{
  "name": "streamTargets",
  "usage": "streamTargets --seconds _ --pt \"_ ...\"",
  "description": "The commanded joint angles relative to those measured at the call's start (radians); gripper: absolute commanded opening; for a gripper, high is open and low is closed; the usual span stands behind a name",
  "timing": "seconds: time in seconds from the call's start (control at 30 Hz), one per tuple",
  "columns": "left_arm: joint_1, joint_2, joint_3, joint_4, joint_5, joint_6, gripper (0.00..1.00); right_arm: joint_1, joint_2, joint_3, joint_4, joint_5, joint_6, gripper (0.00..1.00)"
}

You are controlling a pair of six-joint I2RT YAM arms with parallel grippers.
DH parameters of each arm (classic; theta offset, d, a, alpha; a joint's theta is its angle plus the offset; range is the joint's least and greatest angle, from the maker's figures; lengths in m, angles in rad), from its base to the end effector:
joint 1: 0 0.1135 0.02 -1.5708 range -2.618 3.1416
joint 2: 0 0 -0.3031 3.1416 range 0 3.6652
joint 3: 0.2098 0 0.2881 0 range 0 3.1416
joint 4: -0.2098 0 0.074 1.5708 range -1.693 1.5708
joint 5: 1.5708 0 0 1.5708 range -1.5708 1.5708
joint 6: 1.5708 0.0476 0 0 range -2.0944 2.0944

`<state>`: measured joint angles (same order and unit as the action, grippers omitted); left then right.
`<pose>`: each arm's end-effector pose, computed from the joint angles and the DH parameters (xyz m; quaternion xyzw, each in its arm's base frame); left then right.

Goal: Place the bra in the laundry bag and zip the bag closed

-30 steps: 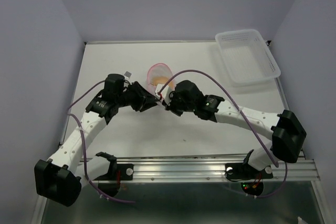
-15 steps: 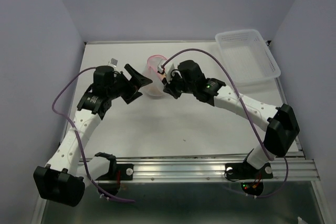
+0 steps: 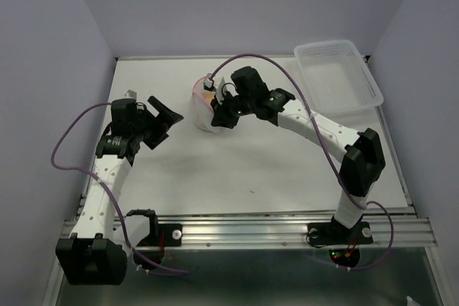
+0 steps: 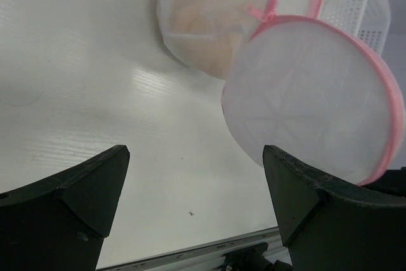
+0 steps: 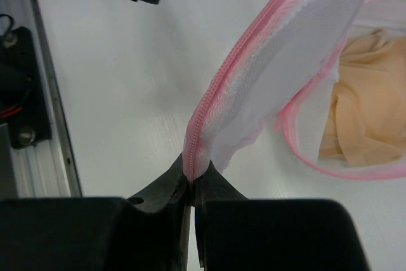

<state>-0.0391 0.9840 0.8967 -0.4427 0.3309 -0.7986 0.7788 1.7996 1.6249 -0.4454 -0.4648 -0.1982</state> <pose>0.2400 -0.0249 0.3409 -0.2412 0.8252 -0.3300 0.3899 0.3206 0.3464 0.3511 -0.4991 0.7146 0.3237 0.3681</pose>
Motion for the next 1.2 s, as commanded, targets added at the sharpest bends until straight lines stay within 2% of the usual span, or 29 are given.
streamTargets --seconds 0.0,0.13,0.27,0.4,0.67,0.9,1.17 --pt "0.022 -0.024 -0.039 0.022 -0.007 0.073 0.99 -0.007 -0.025 0.073 -0.050 -0.196 0.120 0.06" --pt "0.030 -0.036 -0.105 0.149 0.046 0.102 0.99 -0.007 -0.020 0.065 -0.030 -0.276 0.195 0.06" --pt "0.031 -0.041 -0.146 0.228 0.080 0.107 0.99 -0.019 0.058 0.136 -0.007 -0.334 0.295 0.04" --pt "0.057 -0.042 -0.157 0.220 0.043 0.128 0.99 -0.038 0.184 0.260 -0.004 -0.406 0.413 0.02" --pt "0.105 -0.113 -0.180 0.159 -0.009 0.139 0.99 -0.085 0.299 0.366 0.008 -0.471 0.474 0.02" --pt "0.131 -0.123 -0.173 0.130 -0.020 0.159 0.99 -0.141 0.336 0.377 0.008 -0.459 0.480 0.09" --pt "0.133 -0.104 -0.174 0.139 -0.029 0.164 0.99 -0.185 0.357 0.401 0.022 -0.479 0.510 0.23"
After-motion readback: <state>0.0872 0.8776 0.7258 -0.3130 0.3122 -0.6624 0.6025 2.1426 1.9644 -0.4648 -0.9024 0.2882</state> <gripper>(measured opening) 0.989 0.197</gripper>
